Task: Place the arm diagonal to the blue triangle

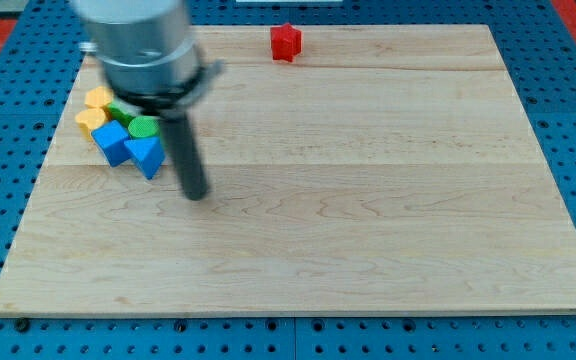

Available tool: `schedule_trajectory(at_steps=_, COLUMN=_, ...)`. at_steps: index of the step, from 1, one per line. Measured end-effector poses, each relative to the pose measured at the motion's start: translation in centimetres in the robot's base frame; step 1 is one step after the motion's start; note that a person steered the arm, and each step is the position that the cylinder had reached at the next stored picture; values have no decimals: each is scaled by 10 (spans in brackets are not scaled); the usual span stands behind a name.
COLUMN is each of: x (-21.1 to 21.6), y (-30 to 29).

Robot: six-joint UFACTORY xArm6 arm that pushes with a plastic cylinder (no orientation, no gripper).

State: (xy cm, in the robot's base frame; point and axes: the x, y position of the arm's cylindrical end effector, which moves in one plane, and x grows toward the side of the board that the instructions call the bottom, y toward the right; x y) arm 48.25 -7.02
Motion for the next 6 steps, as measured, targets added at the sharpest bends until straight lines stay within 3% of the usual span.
schedule_trajectory(at_steps=1, x=-6, y=70)
schedule_trajectory(at_steps=2, x=40, y=14)
schedule_trajectory(at_steps=3, x=30, y=-89)
schedule_trajectory(at_steps=5, x=-9, y=-151)
schedule_trajectory(at_steps=6, x=21, y=-108)
